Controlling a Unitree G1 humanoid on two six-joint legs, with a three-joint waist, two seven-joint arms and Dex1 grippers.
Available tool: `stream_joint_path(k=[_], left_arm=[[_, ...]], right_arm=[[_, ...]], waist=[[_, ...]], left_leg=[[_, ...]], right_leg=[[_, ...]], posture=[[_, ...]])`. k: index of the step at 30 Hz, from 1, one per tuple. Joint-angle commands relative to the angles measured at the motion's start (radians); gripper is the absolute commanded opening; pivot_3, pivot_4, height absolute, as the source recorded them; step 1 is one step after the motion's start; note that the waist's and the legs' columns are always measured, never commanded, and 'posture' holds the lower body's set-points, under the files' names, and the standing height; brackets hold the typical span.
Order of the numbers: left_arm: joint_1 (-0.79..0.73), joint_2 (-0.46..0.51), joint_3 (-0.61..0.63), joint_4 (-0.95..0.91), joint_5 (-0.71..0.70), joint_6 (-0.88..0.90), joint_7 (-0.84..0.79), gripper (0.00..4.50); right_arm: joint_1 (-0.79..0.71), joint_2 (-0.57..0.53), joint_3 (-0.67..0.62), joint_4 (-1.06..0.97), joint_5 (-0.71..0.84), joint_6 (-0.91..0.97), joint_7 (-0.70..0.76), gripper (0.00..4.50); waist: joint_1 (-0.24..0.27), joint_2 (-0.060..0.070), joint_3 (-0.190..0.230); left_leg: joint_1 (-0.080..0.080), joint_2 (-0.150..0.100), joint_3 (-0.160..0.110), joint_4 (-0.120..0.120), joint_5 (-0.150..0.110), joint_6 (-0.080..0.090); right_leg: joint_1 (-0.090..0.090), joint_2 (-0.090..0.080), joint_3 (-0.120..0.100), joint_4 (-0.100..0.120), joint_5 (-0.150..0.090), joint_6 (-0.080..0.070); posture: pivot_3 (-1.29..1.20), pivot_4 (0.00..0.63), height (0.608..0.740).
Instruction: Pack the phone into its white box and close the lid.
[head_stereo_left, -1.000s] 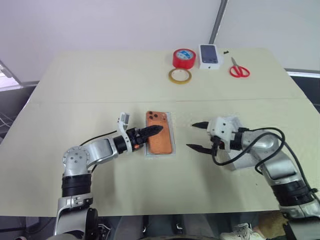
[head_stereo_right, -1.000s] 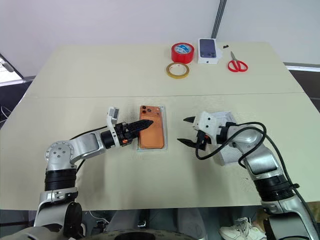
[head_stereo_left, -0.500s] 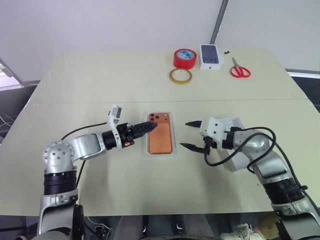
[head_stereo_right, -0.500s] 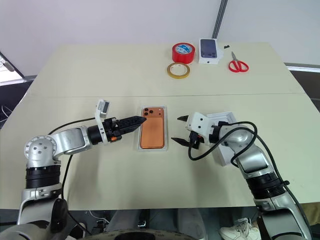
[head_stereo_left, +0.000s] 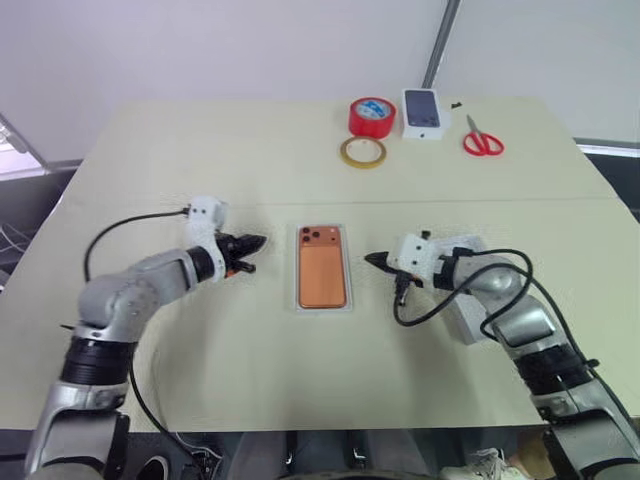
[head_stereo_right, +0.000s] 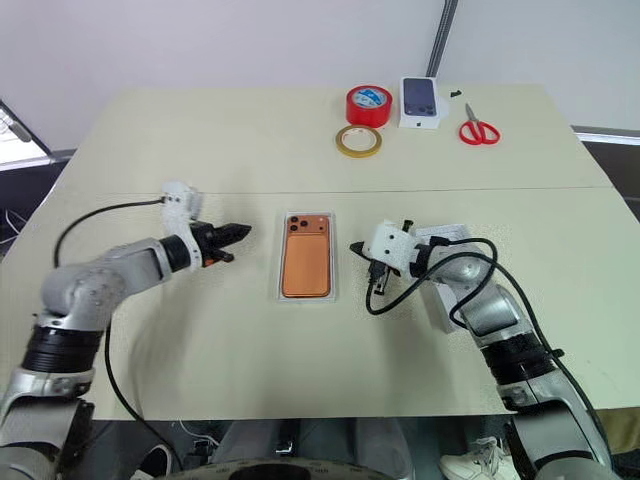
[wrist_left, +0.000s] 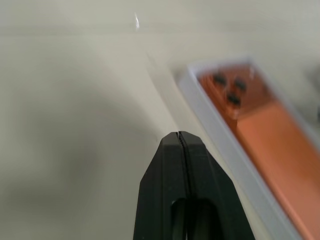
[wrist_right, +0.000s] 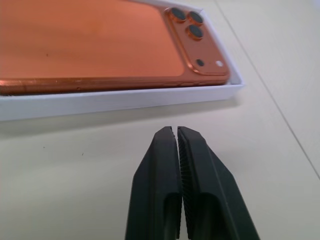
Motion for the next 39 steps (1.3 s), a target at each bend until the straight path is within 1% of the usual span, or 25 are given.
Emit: stream_joint_path(k=[1, 2, 4, 8, 11, 14, 16, 18, 19, 20, 25, 28, 31, 33, 39], left_arm=[[0.002, -0.024, -0.063, -0.022, 0.091, -0.038, -0.084, 0.05], [-0.007, -0.066, -0.043, -0.013, 0.054, -0.003, -0.083, 0.05], [-0.034, -0.118, -0.035, 0.005, 0.045, 0.046, -0.081, 0.05], [-0.066, -0.161, -0.105, 0.020, 0.067, 0.122, -0.180, 0.05], [-0.089, -0.205, -0.118, 0.007, 0.049, 0.169, -0.231, 0.05], [-0.107, -0.259, -0.090, 0.004, 0.024, 0.224, -0.248, 0.05], [-0.123, -0.271, -0.118, 0.021, 0.072, 0.207, -0.273, 0.05], [-0.145, -0.290, -0.160, 0.052, 0.114, 0.181, -0.307, 0.05], [-0.155, -0.308, -0.177, 0.064, 0.123, 0.174, -0.323, 0.05], [-0.162, -0.346, -0.189, 0.085, 0.134, 0.166, -0.317, 0.05], [-0.173, -0.439, -0.235, 0.136, 0.180, 0.144, -0.356, 0.05], [-0.198, -0.460, -0.251, 0.191, 0.238, 0.091, -0.374, 0.05], [-0.252, -0.503, -0.227, 0.288, 0.251, 0.061, -0.408, 0.05], [-0.276, -0.520, -0.230, 0.335, 0.280, 0.021, -0.424, 0.05], [-0.296, -0.532, -0.224, 0.383, 0.328, -0.024, -0.467, 0.05]], right_arm=[[-0.029, 0.011, 0.018, 0.026, -0.035, -0.047, -0.011, 0.00], [-0.034, 0.020, 0.021, 0.031, -0.034, -0.049, -0.012, 0.00], [-0.049, 0.036, 0.027, 0.039, -0.040, -0.051, -0.018, 0.00], [-0.053, 0.037, 0.029, 0.036, -0.049, -0.058, -0.010, 0.00], [-0.028, -0.009, 0.005, 0.008, -0.039, -0.051, 0.019, 0.00], [0.021, -0.070, -0.033, -0.045, -0.005, -0.016, 0.066, 0.00], [0.081, -0.127, -0.062, -0.111, 0.020, -0.001, 0.105, 0.00], [0.166, -0.182, -0.113, -0.187, 0.049, 0.023, 0.122, 0.00], [0.198, -0.200, -0.130, -0.213, 0.057, 0.033, 0.124, 0.00], [0.243, -0.224, -0.151, -0.241, 0.062, 0.048, 0.125, 0.00], [0.366, -0.274, -0.237, -0.293, 0.060, 0.061, 0.096, 0.00], [0.390, -0.291, -0.270, -0.285, 0.050, 0.057, 0.082, 0.00], [0.409, -0.296, -0.298, -0.282, 0.072, 0.082, 0.082, 0.00], [0.414, -0.293, -0.302, -0.281, 0.057, 0.081, 0.067, 0.00], [0.405, -0.290, -0.290, -0.255, 0.030, 0.061, 0.043, 0.00]], waist=[[0.000, 0.000, 0.000], [0.000, 0.000, 0.000], [0.000, 0.000, 0.000], [0.000, 0.000, 0.000], [0.005, 0.000, 0.000], [0.023, 0.000, 0.000], [0.026, 0.000, 0.000], [0.025, 0.000, 0.001], [0.024, 0.000, 0.000], [0.025, 0.001, 0.000], [0.024, 0.001, 0.000], [0.024, 0.001, 0.000], [0.024, 0.001, 0.000], [0.025, 0.001, 0.000], [0.023, 0.001, 0.000]], left_leg=[[0.000, 0.000, 0.000, 0.000, 0.000, 0.000], [0.000, 0.000, 0.000, 0.000, 0.000, 0.000], [0.000, 0.000, 0.000, 0.000, 0.000, 0.000], [0.000, 0.000, 0.000, 0.001, -0.001, 0.002], [0.000, 0.000, 0.000, 0.002, -0.001, 0.002], [-0.001, 0.000, 0.000, 0.003, -0.002, 0.003], [-0.001, 0.000, 0.000, 0.003, -0.004, 0.007], [-0.002, 0.000, 0.000, 0.003, -0.004, 0.007], [-0.002, 0.000, 0.000, 0.003, -0.004, 0.007], [-0.002, 0.000, 0.000, 0.003, -0.004, 0.007], [0.002, 0.000, -0.001, 0.003, -0.006, 0.010], [0.003, 0.000, 0.000, 0.004, -0.006, 0.010], [0.003, 0.000, 0.000, 0.004, -0.006, 0.010], [0.003, 0.000, 0.000, 0.004, -0.006, 0.010], [0.003, 0.000, -0.001, 0.004, -0.006, 0.010]], right_leg=[[0.000, 0.000, 0.000, 0.000, 0.000, 0.000], [0.000, 0.000, 0.000, 0.000, 0.000, 0.000], [0.000, 0.000, 0.000, 0.000, 0.000, 0.000], [0.000, 0.000, 0.000, 0.001, 0.000, 0.000], [0.000, 0.000, 0.000, 0.001, 0.000, 0.000], [0.001, 0.000, 0.000, 0.001, 0.000, 0.000], [0.002, 0.000, 0.000, 0.000, 0.000, 0.000], [0.001, 0.000, 0.000, -0.001, 0.000, 0.000], [0.002, 0.000, 0.000, -0.001, 0.000, 0.000], [0.002, 0.000, 0.000, -0.001, 0.000, 0.000], [0.006, 0.000, 0.000, -0.002, 0.000, 0.000], [0.008, 0.000, 0.000, -0.003, 0.000, 0.001], [0.008, 0.001, 0.000, -0.004, 0.000, 0.001], [0.009, 0.001, 0.000, -0.004, 0.000, 0.001], [0.008, 0.001, 0.000, -0.004, 0.000, 0.001]], posture=[[0.00, 0.150, 0.740], [0.00, 0.150, 0.740], [0.00, 0.150, 0.740], [0.00, 0.150, 0.740], [0.00, 0.150, 0.740], [0.00, 0.150, 0.740], [0.00, 0.150, 0.740], [0.00, 0.150, 0.740], [0.00, 0.150, 0.740], [0.00, 0.150, 0.740], [0.00, 0.150, 0.740], [0.00, 0.150, 0.740], [0.00, 0.150, 0.740], [0.00, 0.150, 0.740], [0.00, 0.150, 0.740]])
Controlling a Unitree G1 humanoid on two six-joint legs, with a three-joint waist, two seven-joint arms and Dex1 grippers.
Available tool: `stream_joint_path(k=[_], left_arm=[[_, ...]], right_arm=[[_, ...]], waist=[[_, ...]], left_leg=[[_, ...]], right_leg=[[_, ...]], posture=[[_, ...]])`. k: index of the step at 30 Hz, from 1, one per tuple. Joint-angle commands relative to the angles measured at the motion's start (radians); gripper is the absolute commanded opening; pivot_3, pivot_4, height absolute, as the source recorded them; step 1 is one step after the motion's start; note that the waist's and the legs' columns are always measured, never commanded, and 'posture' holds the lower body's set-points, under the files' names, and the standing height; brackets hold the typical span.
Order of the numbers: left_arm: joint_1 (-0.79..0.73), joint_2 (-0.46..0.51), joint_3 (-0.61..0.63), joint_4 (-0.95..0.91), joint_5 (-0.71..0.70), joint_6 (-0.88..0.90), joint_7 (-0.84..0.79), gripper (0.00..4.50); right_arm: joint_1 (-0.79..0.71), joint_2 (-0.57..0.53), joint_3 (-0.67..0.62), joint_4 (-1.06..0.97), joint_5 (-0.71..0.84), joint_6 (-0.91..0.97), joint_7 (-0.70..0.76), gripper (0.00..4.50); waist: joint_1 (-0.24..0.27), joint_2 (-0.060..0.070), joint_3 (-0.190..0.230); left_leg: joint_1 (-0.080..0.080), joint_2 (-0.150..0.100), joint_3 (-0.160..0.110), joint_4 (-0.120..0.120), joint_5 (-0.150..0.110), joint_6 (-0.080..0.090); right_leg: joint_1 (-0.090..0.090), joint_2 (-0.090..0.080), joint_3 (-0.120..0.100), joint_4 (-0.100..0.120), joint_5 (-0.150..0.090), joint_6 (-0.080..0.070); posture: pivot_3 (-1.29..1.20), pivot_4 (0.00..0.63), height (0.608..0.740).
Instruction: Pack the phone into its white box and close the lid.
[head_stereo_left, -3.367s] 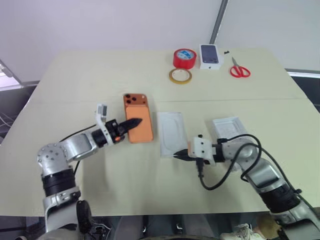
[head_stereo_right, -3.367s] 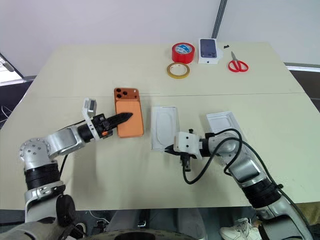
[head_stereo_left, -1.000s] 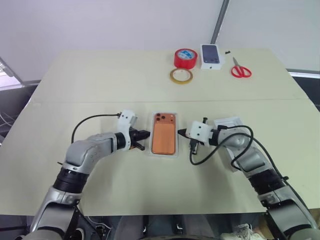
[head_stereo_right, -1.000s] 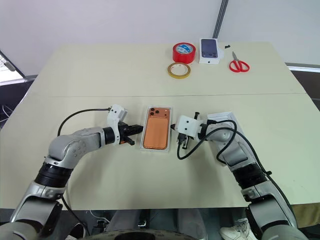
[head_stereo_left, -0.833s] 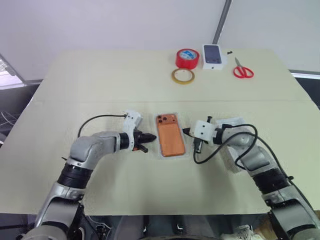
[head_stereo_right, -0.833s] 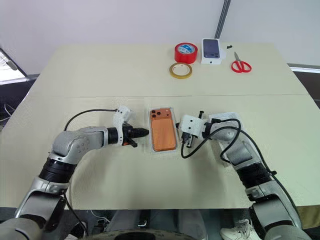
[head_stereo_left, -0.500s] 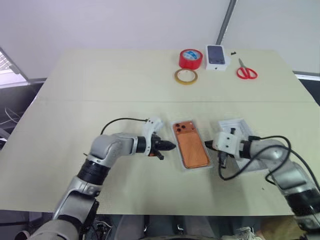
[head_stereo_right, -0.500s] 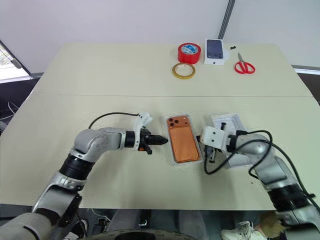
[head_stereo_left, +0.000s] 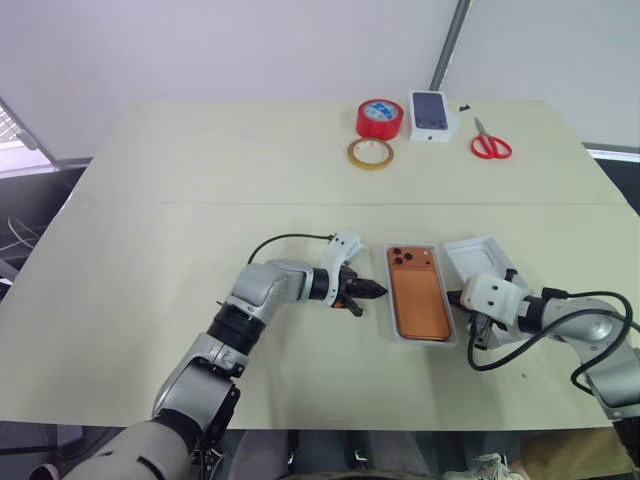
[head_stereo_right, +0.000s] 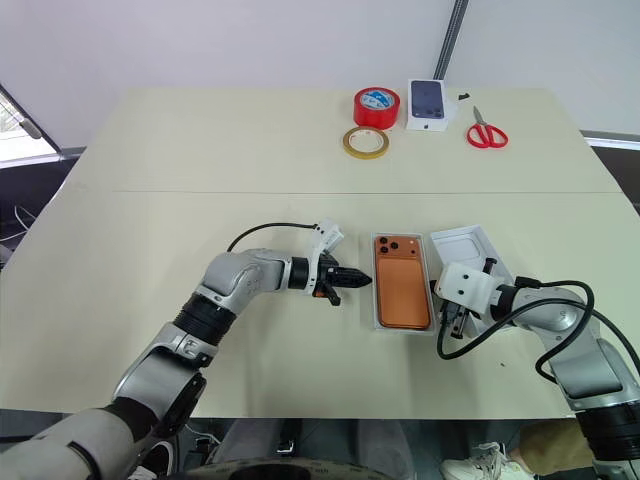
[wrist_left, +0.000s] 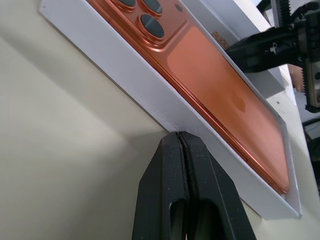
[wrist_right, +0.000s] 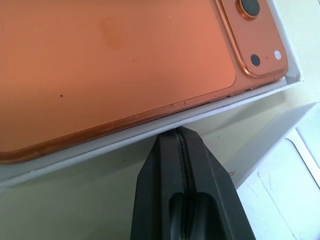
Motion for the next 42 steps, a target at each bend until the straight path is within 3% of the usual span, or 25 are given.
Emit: stream_joint_path(k=[1, 8, 18, 27, 29, 30, 33, 39, 40, 42], left_arm=[[-0.028, -0.008, -0.011, -0.007, 0.024, -0.062, -0.062, 0.05], [-0.043, 0.085, 0.033, 0.017, 0.062, -0.117, -0.145, 0.05], [-0.009, 0.071, 0.143, -0.026, 0.077, -0.203, -0.047, 0.05], [0.047, 0.178, 0.225, -0.090, 0.085, -0.307, -0.050, 0.05], [0.061, 0.198, 0.240, -0.110, 0.073, -0.308, -0.060, 0.05], [0.072, 0.207, 0.250, -0.127, 0.052, -0.303, -0.084, 0.02], [0.120, 0.244, 0.255, -0.189, 0.046, -0.343, -0.137, 0.83], [0.232, 0.365, 0.324, -0.299, -0.023, -0.429, -0.301, 3.91], [0.239, 0.382, 0.332, -0.298, -0.018, -0.458, -0.317, 4.37], [0.252, 0.398, 0.348, -0.290, 0.011, -0.581, -0.342, 4.45]], right_arm=[[-0.022, 0.000, 0.006, 0.000, -0.010, -0.030, -0.016, 0.00], [-0.056, -0.030, -0.004, 0.041, -0.011, -0.039, 0.002, 0.00], [-0.176, -0.015, 0.037, 0.197, -0.089, -0.069, -0.085, 0.00], [-0.112, -0.057, -0.013, 0.213, -0.081, -0.109, -0.085, 0.00], [-0.126, -0.032, -0.038, 0.193, -0.033, -0.060, -0.097, 0.00], [-0.129, -0.014, -0.058, 0.158, 0.037, 0.018, -0.071, 0.25], [-0.112, 0.008, -0.103, 0.072, 0.142, 0.136, -0.038, 1.29], [-0.008, 0.013, -0.234, -0.047, 0.224, 0.280, -0.079, 4.47], [-0.004, 0.025, -0.253, -0.054, 0.220, 0.309, -0.117, 4.50], [0.020, 0.049, -0.271, -0.098, 0.231, 0.357, -0.154, 4.50]], waist=[[-0.001, 0.000, 0.000], [-0.001, 0.000, 0.000], [-0.001, 0.000, 0.000], [-0.001, 0.000, 0.000], [-0.001, 0.000, 0.000], [-0.002, 0.000, 0.000], [-0.002, 0.001, 0.000], [-0.001, 0.001, 0.000], [-0.001, 0.001, 0.000], [0.000, 0.001, 0.000]], left_leg=[[0.000, 0.000, 0.000, 0.000, 0.000, 0.000], [0.000, 0.000, 0.000, 0.000, 0.000, -0.001], [0.000, 0.000, 0.000, 0.000, 0.001, -0.001], [0.000, 0.000, 0.000, 0.000, 0.002, -0.003], [0.000, 0.001, 0.000, 0.000, 0.002, -0.004], [0.000, 0.001, 0.000, 0.000, 0.002, -0.004], [0.000, 0.001, 0.000, 0.000, 0.002, -0.004], [0.000, 0.001, 0.000, 0.000, 0.000, 0.000], [0.000, 0.001, 0.000, 0.000, 0.000, 0.000], [0.000, 0.001, 0.000, 0.000, 0.000, 0.001]], right_leg=[[0.000, 0.000, 0.000, 0.000, 0.000, 0.000], [0.000, 0.001, 0.000, 0.000, 0.000, 0.000], [0.000, 0.001, 0.000, 0.000, 0.000, 0.000], [0.000, 0.000, 0.000, 0.001, 0.000, 0.000], [0.000, 0.001, 0.000, 0.001, 0.000, 0.000], [0.000, 0.000, 0.000, 0.001, 0.000, 0.000], [0.000, 0.000, 0.000, 0.001, 0.000, 0.000], [0.000, 0.000, 0.000, 0.001, 0.000, 0.000], [0.000, 0.000, 0.000, 0.001, 0.000, 0.000], [0.000, -0.001, 0.000, 0.000, 0.000, 0.000]], posture=[[0.00, 0.150, 0.740], [0.00, 0.150, 0.740], [0.00, 0.150, 0.740], [0.00, 0.150, 0.740], [0.00, 0.150, 0.740], [0.00, 0.150, 0.740], [0.00, 0.150, 0.740], [0.00, 0.150, 0.740], [0.00, 0.150, 0.740], [0.00, 0.150, 0.740]])
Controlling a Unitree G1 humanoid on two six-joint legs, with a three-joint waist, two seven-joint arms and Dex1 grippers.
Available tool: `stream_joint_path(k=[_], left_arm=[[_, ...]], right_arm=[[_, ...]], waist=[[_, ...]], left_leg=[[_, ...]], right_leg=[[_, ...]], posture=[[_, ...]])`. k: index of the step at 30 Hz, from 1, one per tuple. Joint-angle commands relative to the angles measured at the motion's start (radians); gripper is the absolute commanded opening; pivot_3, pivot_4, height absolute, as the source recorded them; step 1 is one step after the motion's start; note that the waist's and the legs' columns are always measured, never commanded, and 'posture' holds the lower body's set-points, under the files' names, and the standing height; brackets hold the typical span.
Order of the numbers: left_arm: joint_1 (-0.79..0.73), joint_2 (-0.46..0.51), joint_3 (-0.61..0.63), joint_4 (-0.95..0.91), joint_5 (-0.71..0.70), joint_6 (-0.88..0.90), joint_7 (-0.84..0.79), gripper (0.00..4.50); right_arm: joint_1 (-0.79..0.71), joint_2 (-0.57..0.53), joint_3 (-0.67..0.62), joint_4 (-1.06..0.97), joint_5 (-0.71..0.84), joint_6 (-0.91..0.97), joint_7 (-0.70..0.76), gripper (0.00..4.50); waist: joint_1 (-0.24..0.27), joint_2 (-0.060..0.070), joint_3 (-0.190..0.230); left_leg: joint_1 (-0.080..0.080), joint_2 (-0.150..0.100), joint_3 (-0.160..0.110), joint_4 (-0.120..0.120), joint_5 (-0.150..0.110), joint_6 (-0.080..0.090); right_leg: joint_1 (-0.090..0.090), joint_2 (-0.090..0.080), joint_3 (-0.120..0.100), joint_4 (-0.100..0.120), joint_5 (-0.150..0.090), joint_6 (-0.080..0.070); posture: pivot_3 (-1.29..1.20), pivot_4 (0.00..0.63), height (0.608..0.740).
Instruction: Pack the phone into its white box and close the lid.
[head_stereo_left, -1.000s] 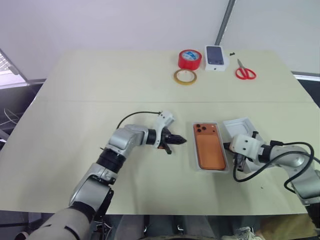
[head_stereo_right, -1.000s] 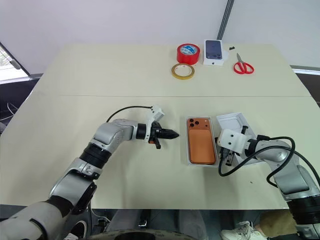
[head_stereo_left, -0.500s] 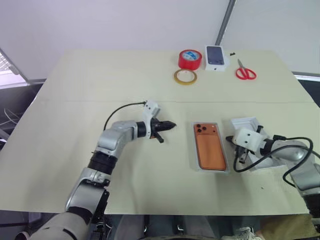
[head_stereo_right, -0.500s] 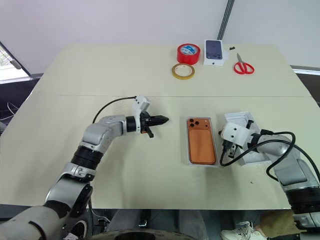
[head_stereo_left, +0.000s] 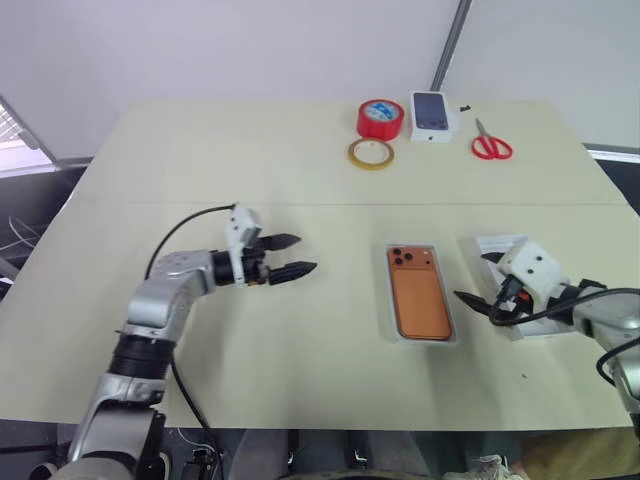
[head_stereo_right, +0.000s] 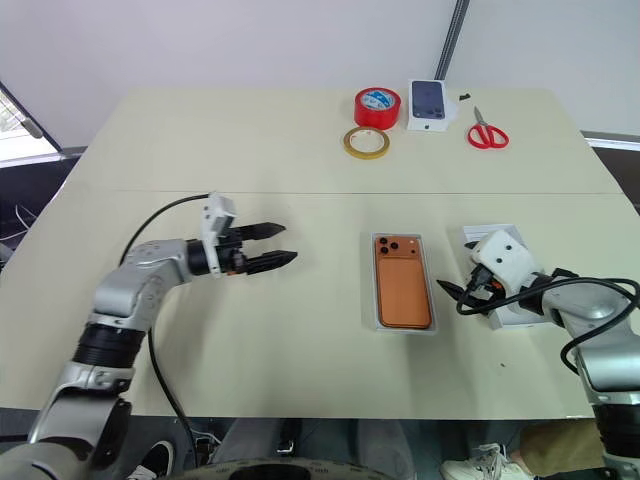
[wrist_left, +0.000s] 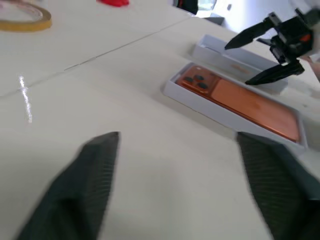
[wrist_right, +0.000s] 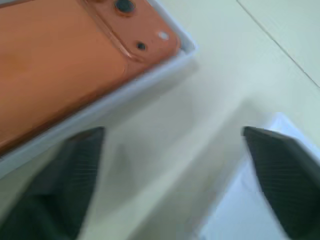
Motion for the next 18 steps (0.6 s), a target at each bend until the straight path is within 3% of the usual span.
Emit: stream_joint_path(k=[1, 7, 11, 18], left_arm=[[0.002, 0.025, 0.049, -0.029, 0.002, -0.173, -0.061, 4.45], [0.042, 0.053, 0.067, -0.009, 0.001, -0.328, -0.145, 4.45], [0.079, 0.076, 0.056, -0.011, -0.010, -0.353, -0.197, 4.45], [0.172, 0.111, 0.023, -0.058, -0.024, -0.395, -0.323, 4.45]], right_arm=[[0.027, 0.036, -0.064, -0.111, 0.035, 0.113, -0.081, 4.50], [0.063, 0.075, -0.066, -0.241, 0.070, 0.380, -0.165, 4.50], [0.054, 0.006, -0.031, -0.264, 0.065, 0.504, -0.157, 4.50], [-0.086, -0.076, -0.028, -0.262, 0.163, 0.806, -0.137, 4.50]], waist=[[0.001, 0.000, 0.000], [-0.003, 0.001, -0.001], [-0.003, 0.003, 0.000], [-0.005, 0.003, 0.000]], left_leg=[[0.000, 0.000, 0.000, 0.000, 0.000, 0.000], [0.000, 0.000, 0.000, -0.001, 0.000, 0.000], [0.000, 0.000, 0.000, -0.001, 0.000, 0.000], [0.000, 0.000, 0.000, -0.001, -0.001, 0.001]], right_leg=[[0.000, 0.000, 0.000, 0.000, 0.000, 0.000], [0.000, 0.000, 0.000, 0.000, 0.000, 0.000], [-0.001, 0.000, 0.000, 0.000, 0.000, 0.000], [-0.001, 0.000, 0.000, 0.000, 0.000, 0.000]], posture=[[0.00, 0.150, 0.740], [0.00, 0.150, 0.740], [0.00, 0.150, 0.740], [0.00, 0.150, 0.740]])
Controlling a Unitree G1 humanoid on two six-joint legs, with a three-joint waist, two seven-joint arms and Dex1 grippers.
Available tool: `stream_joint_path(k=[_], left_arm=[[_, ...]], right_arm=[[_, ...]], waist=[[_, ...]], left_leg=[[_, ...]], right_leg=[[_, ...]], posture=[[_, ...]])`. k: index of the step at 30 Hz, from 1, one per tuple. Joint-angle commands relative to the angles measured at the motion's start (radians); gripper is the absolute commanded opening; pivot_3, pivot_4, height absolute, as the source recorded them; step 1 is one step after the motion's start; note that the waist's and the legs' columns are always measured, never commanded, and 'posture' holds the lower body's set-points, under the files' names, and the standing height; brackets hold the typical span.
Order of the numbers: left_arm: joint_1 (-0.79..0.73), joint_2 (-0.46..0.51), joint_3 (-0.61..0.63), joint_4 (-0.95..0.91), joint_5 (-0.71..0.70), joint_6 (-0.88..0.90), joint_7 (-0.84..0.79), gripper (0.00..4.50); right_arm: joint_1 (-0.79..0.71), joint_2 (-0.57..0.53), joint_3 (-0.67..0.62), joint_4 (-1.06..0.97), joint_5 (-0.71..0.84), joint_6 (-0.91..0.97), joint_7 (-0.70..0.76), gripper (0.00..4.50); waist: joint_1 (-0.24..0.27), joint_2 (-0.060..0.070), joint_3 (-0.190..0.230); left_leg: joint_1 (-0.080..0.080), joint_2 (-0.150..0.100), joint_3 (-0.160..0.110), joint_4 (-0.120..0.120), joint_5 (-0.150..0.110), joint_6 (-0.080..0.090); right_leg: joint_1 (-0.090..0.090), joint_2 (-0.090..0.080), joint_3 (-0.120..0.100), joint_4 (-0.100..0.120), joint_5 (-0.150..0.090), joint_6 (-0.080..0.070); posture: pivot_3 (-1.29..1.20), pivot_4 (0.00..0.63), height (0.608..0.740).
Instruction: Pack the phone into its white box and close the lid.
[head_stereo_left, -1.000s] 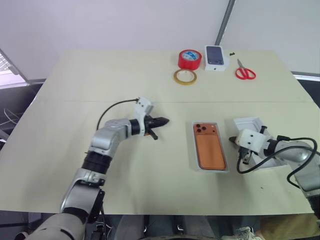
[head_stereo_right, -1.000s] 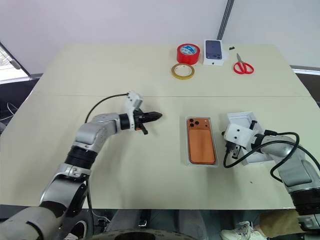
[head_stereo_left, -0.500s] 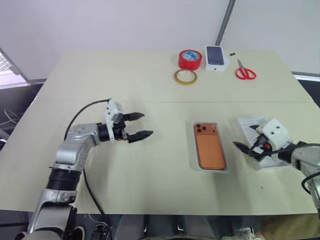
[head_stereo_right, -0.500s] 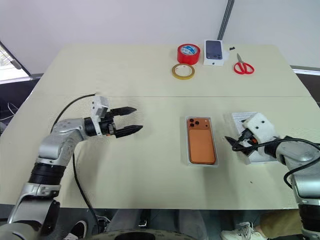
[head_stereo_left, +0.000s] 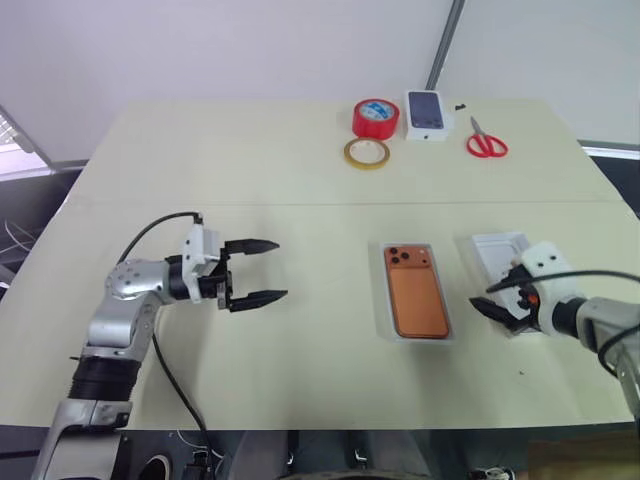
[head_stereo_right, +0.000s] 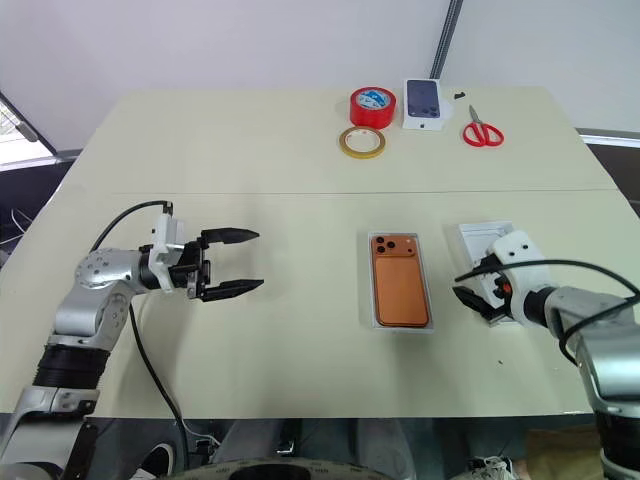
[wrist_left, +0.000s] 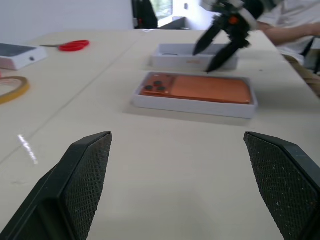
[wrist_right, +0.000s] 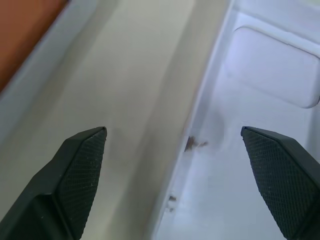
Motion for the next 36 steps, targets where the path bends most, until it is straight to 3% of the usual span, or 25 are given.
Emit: stream_joint_path(k=[1, 9, 22, 25, 32, 36], left_arm=[[0.044, 0.023, -0.017, -0.045, -0.003, -0.051, -0.059, 4.45], [0.058, -0.011, -0.038, -0.066, 0.001, -0.060, -0.017, 4.45], [0.100, -0.034, -0.046, -0.111, 0.011, -0.070, 0.045, 4.45], [0.102, -0.044, -0.052, -0.109, 0.018, -0.072, 0.062, 4.50], [0.099, -0.060, -0.061, -0.116, 0.018, -0.063, 0.092, 4.50], [0.092, -0.059, -0.063, -0.106, 0.023, -0.066, 0.104, 4.50]], right_arm=[[-0.062, -0.063, 0.005, -0.027, 0.049, 0.139, 0.016, 4.50], [-0.289, -0.036, 0.047, 0.038, 0.127, 0.504, -0.049, 4.50], [-0.339, -0.059, 0.148, 0.113, 0.144, 0.510, -0.138, 4.50], [-0.352, -0.059, 0.163, 0.130, 0.139, 0.510, -0.150, 3.61], [-0.373, -0.050, 0.173, 0.157, 0.130, 0.510, -0.174, 0.06], [-0.369, -0.035, 0.160, 0.174, 0.126, 0.510, -0.197, 0.02]], waist=[[0.001, 0.000, 0.000], [0.002, 0.001, 0.000], [0.001, 0.001, 0.000], [0.001, 0.001, 0.000], [-0.002, 0.001, 0.000], [-0.003, 0.001, 0.000]], left_leg=[[0.000, 0.000, 0.000, 0.000, 0.000, 0.000], [-0.001, 0.000, 0.000, 0.000, -0.001, 0.001], [-0.001, 0.000, 0.000, 0.000, -0.001, 0.001], [-0.001, 0.000, 0.000, 0.000, -0.001, 0.001], [-0.001, 0.000, 0.000, 0.000, -0.001, 0.001], [-0.001, 0.000, 0.000, 0.000, -0.001, 0.001]], right_leg=[[0.000, 0.000, 0.000, 0.000, 0.000, 0.000], [-0.001, -0.001, 0.000, -0.001, 0.000, 0.000], [-0.001, -0.001, 0.000, -0.001, 0.000, 0.000], [-0.001, 0.000, 0.000, -0.001, 0.000, 0.000], [-0.001, 0.000, 0.000, -0.001, 0.000, 0.000], [-0.001, 0.000, 0.000, -0.001, 0.000, 0.000]], posture=[[0.00, 0.150, 0.740], [0.00, 0.150, 0.740], [0.00, 0.150, 0.740], [0.00, 0.150, 0.740], [0.00, 0.150, 0.740], [0.00, 0.150, 0.740]])
